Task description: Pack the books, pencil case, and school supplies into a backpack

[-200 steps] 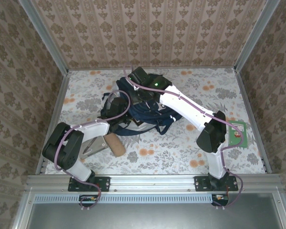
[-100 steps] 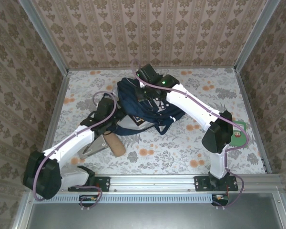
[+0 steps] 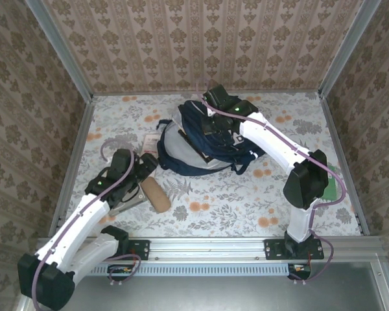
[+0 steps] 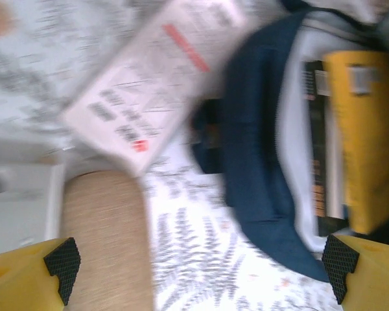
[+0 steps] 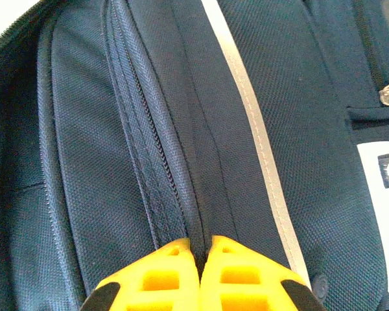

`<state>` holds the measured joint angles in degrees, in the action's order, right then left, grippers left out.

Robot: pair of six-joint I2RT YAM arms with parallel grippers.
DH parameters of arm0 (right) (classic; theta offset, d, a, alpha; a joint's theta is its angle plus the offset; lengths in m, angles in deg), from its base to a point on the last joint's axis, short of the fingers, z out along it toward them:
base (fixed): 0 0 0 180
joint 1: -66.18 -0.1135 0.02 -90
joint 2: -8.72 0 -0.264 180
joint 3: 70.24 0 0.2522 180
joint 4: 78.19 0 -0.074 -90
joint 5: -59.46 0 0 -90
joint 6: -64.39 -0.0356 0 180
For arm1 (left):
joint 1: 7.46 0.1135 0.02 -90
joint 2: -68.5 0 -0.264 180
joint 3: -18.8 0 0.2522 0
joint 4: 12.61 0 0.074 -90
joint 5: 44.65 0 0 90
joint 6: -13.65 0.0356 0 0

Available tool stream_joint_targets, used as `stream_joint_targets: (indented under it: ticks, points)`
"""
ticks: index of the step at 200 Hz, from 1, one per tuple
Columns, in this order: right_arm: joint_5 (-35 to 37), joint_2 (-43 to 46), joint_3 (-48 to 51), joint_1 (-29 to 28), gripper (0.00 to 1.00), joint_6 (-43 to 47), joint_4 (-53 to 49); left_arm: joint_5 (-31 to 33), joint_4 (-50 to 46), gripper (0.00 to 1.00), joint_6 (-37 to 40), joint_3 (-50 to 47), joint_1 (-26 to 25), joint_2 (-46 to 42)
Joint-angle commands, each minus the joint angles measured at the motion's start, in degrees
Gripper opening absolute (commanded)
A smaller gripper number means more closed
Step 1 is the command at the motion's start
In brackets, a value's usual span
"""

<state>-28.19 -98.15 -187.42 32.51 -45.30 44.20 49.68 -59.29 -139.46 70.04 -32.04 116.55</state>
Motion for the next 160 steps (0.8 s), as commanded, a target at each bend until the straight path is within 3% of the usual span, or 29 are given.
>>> stream_joint_targets:
  ticks: [1,44,104,134,160]
  points:
    - [1.32,2.40,0.13,-0.82,0.00,-1.60,2.27,1.81,-11.00,0.98,-3.64,-2.19,1.49,-3.29]
    - [-0.74,3.03,1.92,-1.99,0.00,-3.08,4.48,5.94,-22.11,0.97,0.52,-0.88,4.43,-6.20]
    - [-2.66,4.47,4.28,-3.09,0.00,-3.73,6.90,1.05,-25.54,0.98,3.43,-2.70,13.22,-7.36]
    - [-3.10,4.89,4.73,-3.33,0.00,-3.77,7.63,-3.48,-22.94,1.00,-0.21,-6.52,15.47,-7.54]
    - [-3.67,4.93,5.26,-3.40,0.00,-4.11,8.42,-7.60,-14.97,1.00,-5.48,-11.62,16.14,-8.34]
